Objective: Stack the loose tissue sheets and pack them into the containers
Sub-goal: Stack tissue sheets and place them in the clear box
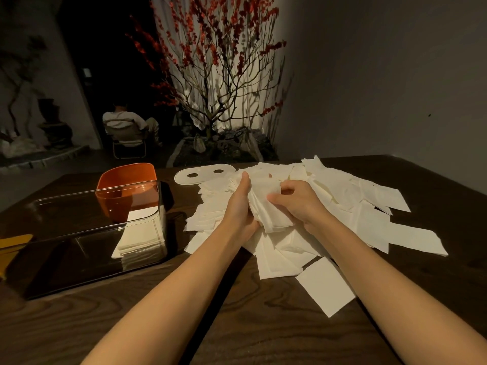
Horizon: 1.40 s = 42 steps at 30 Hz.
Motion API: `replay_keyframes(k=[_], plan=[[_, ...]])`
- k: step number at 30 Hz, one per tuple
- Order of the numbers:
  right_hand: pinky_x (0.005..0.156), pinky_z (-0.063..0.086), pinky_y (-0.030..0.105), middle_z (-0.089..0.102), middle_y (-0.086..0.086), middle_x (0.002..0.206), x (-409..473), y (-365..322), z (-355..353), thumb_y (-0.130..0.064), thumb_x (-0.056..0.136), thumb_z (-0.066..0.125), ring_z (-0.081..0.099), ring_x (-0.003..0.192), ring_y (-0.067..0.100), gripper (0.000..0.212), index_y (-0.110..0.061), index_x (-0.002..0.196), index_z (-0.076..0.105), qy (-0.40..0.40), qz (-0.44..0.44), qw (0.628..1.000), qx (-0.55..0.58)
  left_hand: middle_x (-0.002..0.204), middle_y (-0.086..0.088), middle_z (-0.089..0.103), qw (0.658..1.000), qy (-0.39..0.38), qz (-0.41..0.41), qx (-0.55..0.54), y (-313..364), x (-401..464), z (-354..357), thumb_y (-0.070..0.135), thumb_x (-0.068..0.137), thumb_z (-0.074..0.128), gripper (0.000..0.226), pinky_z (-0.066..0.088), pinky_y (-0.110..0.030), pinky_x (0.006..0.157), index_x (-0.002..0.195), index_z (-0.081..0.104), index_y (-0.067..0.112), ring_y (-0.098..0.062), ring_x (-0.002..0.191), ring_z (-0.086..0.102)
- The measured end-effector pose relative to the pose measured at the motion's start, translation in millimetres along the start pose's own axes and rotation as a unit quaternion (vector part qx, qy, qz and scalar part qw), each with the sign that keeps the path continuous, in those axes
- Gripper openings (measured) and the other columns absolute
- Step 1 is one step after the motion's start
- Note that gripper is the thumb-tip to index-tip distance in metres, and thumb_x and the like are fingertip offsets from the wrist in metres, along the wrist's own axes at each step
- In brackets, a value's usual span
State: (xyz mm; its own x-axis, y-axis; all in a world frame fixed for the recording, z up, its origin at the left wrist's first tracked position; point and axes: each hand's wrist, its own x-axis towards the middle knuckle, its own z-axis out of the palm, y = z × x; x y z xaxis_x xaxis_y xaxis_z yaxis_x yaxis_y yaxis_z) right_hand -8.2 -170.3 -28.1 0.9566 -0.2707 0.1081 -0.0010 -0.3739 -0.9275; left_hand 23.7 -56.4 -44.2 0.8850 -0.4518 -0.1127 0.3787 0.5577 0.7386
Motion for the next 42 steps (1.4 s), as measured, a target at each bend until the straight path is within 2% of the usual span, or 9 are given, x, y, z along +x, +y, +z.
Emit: replay_keyframes(k=[6, 12, 17, 21, 23, 28, 35, 39, 42], plan=[[0.059, 0.042, 0.015, 0.051, -0.011, 0.090, 2.3, 2.3, 0.4, -0.027, 0.091, 0.065, 0.050, 0.073, 0.007, 0.015, -0.023, 0.100, 0.054, 0.021, -0.007, 1.000, -0.005, 0.128, -0.016, 0.060, 0.999, 0.019, -0.032, -0.028, -1.7, 1.4, 0.9, 0.059, 0.091, 0.048, 0.062, 0.050, -0.051, 0.092, 0.137, 0.047, 0.017, -0.035, 0.114, 0.060], [0.077, 0.047, 0.026, 0.056, -0.005, 0.096, 9.9, 9.2, 2.5, -0.035, 0.088, 0.066, 0.055, 0.089, 0.014, 0.015, -0.024, 0.092, 0.058, 0.099, -0.036, 0.989, -0.101, 0.104, -0.017, 0.068, 0.999, 0.013, -0.032, -0.039, -0.5, -4.9, 5.7, 0.055, 0.093, 0.047, 0.045, 0.047, -0.051, 0.087, 0.114, 0.057, 0.016, -0.034, 0.096, 0.064], [0.076, 0.048, 0.028, 0.058, -0.006, 0.094, 12.7, 12.9, 3.3, -0.037, 0.085, 0.069, 0.057, 0.089, 0.015, 0.016, -0.024, 0.088, 0.059, 0.131, -0.059, 0.981, -0.128, 0.107, -0.017, 0.067, 0.998, 0.007, -0.055, -0.032, 1.2, -5.2, 5.3, 0.063, 0.092, 0.040, 0.057, 0.049, -0.050, 0.082, 0.115, 0.056, 0.013, -0.034, 0.100, 0.063], [0.086, 0.049, 0.031, 0.056, -0.005, 0.108, 12.2, 10.8, 2.9, -0.035, 0.085, 0.069, 0.052, 0.094, 0.013, 0.017, -0.023, 0.087, 0.057, 0.137, -0.078, 0.983, -0.096, 0.120, -0.017, 0.065, 0.998, 0.004, -0.065, -0.012, 0.6, -2.5, 1.3, 0.072, 0.088, 0.037, 0.068, 0.044, -0.052, 0.098, 0.118, 0.058, 0.014, -0.036, 0.116, 0.058], [0.090, 0.049, 0.034, 0.056, -0.002, 0.115, 12.3, 9.5, 3.3, -0.035, 0.086, 0.069, 0.050, 0.097, 0.013, 0.017, -0.024, 0.087, 0.055, 0.132, -0.088, 0.983, -0.095, 0.115, -0.015, 0.068, 0.998, 0.009, -0.065, 0.016, 0.5, -1.2, 0.4, 0.075, 0.086, 0.036, 0.069, 0.047, -0.050, 0.095, 0.116, 0.061, 0.017, -0.034, 0.114, 0.060], [0.083, 0.051, 0.031, 0.060, -0.001, 0.115, 14.0, 9.4, 4.7, -0.037, 0.086, 0.068, 0.055, 0.096, 0.014, 0.017, -0.028, 0.095, 0.056, 0.100, -0.084, 0.987, -0.096, 0.078, -0.008, 0.074, 0.995, 0.005, -0.051, 0.086, 1.7, -8.0, 5.8, 0.073, 0.088, 0.032, 0.062, 0.050, -0.042, 0.080, 0.098, 0.064, 0.020, -0.026, 0.086, 0.066], [0.070, 0.045, 0.016, 0.056, -0.008, 0.110, 12.4, 7.4, 1.7, -0.023, 0.089, 0.066, 0.053, 0.088, 0.009, 0.018, -0.028, 0.103, 0.055, 0.040, -0.126, 0.989, -0.060, 0.092, -0.007, 0.069, 0.990, 0.028, -0.044, 0.133, 3.5, -6.9, 4.4, 0.075, 0.085, 0.034, 0.061, 0.049, -0.043, 0.093, 0.106, 0.059, 0.024, -0.026, 0.094, 0.065], [0.068, 0.045, 0.011, 0.050, -0.013, 0.107, 11.5, 6.1, -6.5, -0.017, 0.089, 0.066, 0.052, 0.090, 0.008, 0.028, -0.028, 0.110, 0.051, -0.024, -0.129, 0.989, -0.068, 0.090, -0.006, 0.070, 0.987, 0.023, -0.042, 0.156, 5.9, -9.6, 2.9, 0.073, 0.086, 0.037, 0.058, 0.053, -0.038, 0.077, 0.105, 0.060, 0.024, -0.024, 0.085, 0.067], [0.065, 0.044, 0.010, 0.053, -0.014, 0.104, 12.5, 6.9, -8.9, -0.022, 0.091, 0.063, 0.054, 0.086, 0.006, 0.020, -0.028, 0.109, 0.055, -0.034, -0.129, 0.988, -0.082, 0.086, -0.007, 0.069, 0.987, 0.018, -0.047, 0.152, 6.8, -10.2, 2.2, 0.072, 0.085, 0.038, 0.058, 0.054, -0.037, 0.075, 0.101, 0.062, 0.022, -0.023, 0.083, 0.067]])
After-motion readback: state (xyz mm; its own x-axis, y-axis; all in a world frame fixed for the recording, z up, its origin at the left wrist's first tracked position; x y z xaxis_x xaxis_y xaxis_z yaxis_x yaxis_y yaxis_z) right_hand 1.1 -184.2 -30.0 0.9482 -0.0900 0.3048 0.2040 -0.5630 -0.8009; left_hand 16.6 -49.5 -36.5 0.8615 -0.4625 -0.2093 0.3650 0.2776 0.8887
